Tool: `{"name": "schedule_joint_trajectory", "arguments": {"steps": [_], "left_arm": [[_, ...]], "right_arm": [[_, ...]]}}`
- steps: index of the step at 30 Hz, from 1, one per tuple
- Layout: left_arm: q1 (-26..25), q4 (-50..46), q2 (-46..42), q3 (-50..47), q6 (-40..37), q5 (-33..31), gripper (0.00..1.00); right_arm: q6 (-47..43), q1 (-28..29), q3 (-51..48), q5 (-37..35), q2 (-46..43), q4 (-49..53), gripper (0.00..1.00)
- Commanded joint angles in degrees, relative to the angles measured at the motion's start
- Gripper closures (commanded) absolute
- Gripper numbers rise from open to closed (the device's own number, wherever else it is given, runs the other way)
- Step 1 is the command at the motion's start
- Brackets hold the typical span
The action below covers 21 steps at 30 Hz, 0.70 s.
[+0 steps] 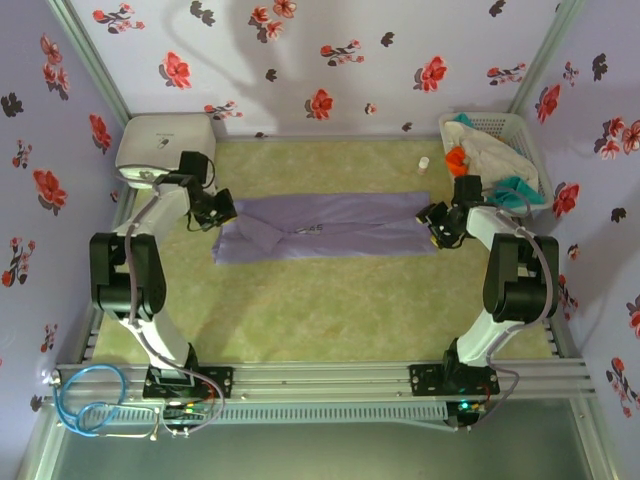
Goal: Fold and stack the t-shirts
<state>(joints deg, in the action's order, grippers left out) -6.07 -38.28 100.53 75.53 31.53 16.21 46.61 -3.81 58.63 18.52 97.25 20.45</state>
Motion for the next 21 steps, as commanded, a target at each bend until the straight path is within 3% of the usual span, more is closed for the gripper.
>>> {"name": "schedule_joint_trajectory", "arguments": {"steps": [1, 6, 8, 12, 15, 21], "left_arm": [[0.6, 1.3, 2.5, 3.0, 1.0, 1.0, 1.0], [0.6, -0.3, 8.1, 8.2, -0.3, 1.0, 1.0], [0.5, -1.7, 10.4, 10.9, -0.9, 0.8, 0.93], [0.7, -5.1, 14.0, 16.5, -2.3, 0.5, 0.77], [0.6, -6.9, 13.6, 18.5, -2.8, -1.7, 0.61], [0.2, -7.0, 8.4, 16.4, -1.8, -1.4, 0.51]], "right_arm": [[-0.8, -1.0, -0.3, 0.6, -2.1, -3.1, 0.35], [-3.0, 1.1, -0.8, 0.7, -4.3, -0.5, 0.31], [-4.8, 2.8, -1.2, -0.2, -5.7, 0.8, 0.3], [-6.8, 5.8, -2.8, -3.4, -9.6, 2.9, 0.19], [-7.6, 7.5, -4.2, -5.4, -13.0, 3.8, 0.01], [-11.2, 10.6, -5.3, -8.2, -17.7, 5.0, 0.01]]}}
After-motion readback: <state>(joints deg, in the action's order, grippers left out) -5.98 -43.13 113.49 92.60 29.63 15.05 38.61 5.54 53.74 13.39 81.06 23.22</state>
